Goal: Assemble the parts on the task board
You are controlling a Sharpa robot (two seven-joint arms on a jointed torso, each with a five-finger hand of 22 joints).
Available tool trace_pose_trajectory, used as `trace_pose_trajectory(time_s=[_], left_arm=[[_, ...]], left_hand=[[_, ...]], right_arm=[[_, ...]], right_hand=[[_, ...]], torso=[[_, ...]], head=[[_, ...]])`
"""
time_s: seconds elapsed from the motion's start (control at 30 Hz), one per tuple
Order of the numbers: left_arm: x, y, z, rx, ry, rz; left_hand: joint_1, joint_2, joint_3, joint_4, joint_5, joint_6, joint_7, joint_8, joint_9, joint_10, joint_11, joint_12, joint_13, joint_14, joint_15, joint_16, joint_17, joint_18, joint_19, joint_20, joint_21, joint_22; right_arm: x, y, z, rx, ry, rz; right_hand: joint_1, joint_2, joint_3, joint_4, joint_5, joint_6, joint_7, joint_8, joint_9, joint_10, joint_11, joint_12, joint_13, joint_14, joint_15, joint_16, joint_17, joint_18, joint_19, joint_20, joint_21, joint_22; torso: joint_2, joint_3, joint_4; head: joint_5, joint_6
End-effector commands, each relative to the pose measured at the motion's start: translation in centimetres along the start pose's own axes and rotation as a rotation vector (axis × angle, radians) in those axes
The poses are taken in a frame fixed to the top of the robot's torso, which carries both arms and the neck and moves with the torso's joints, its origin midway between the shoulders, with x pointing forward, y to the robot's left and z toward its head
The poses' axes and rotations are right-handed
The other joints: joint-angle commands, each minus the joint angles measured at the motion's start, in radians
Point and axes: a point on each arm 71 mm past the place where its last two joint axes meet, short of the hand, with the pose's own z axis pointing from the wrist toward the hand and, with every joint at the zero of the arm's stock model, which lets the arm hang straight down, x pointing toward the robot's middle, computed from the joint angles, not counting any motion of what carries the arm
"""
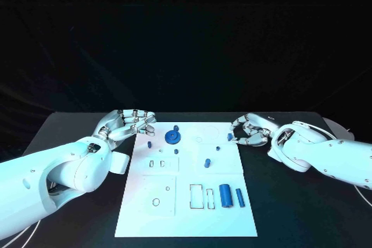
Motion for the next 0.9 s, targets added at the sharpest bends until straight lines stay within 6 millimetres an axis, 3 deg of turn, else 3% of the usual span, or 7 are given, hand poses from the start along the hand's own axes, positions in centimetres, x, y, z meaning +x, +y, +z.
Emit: trace_pose_trajectory(time_s=[0.03,0.2,0.4,0.9], left_arm=[[0.24,-0.16,0.01,0.013,0.019,-0.008],[0.24,-0.16,0.0,0.012,0.02,-0.009],[0.18,-0.15,-0.02,0.011,0.018,-0.008],[0.08,-0.15,-0.06,0.009,0.016,-0.007]], left_hand=[[0.0,-0.009,0.003,0.002,-0.006,-0.006,0.005,-0.001,-0.001,0.0,0.005,-0.005,0.001,-0.006,-0.002,0.004,0.001,0.01,-0.009,0.001,0.004,0.001],[0.0,-0.009,0.003,0.002,-0.006,-0.006,0.005,-0.001,-0.001,0.0,0.005,-0.005,0.001,-0.006,-0.002,0.004,0.001,0.01,-0.009,0.001,0.004,0.001],[-0.001,-0.009,0.003,0.001,-0.006,-0.007,0.005,-0.001,-0.001,0.0,0.005,-0.005,0.001,-0.007,-0.002,0.004,0.001,0.009,-0.01,0.001,0.005,0.002],[-0.001,-0.009,0.003,0.001,-0.006,-0.007,0.005,-0.001,-0.001,0.0,0.005,-0.005,0.001,-0.007,-0.002,0.004,0.001,0.009,-0.01,0.001,0.005,0.002]], right_arm=[[0.27,0.05,0.21,-0.001,0.016,-0.005],[0.47,0.2,0.67,0.001,0.015,-0.008],[0.69,0.42,0.96,-0.001,0.024,-0.007],[1.01,0.5,1.06,0.004,0.055,-0.011]], right_hand=[[0.01,0.006,-0.002,0.0,0.004,-0.007,-0.002,-0.004,-0.001,-0.004,-0.001,-0.002,0.087,0.093,0.007,0.002,0.213,-0.007,0.105,0.006,0.004,0.263],[0.015,0.016,0.003,0.001,0.007,-0.001,-0.002,-0.003,0.0,-0.002,-0.001,0.001,0.089,0.093,0.008,0.002,0.214,-0.007,0.105,0.007,0.004,0.263],[0.023,0.023,0.012,-0.002,0.009,0.012,-0.003,0.001,0.002,0.002,-0.002,0.005,0.093,0.094,0.008,0.002,0.215,-0.007,0.105,0.007,0.004,0.263],[0.028,0.026,0.022,-0.006,0.008,0.041,-0.009,0.013,0.007,0.01,-0.006,0.013,0.101,0.094,0.005,0.003,0.217,-0.007,0.105,0.006,0.004,0.263]], torso=[[-0.001,0.0,-0.0006],[-0.002,-0.0011,-0.0008],[-0.001,0.0,-0.0017],[-0.002,0.001,-0.0023]], head=[[0.003,-0.001],[0.005,-0.004],[0.009,-0.007],[0.008,-0.009]])
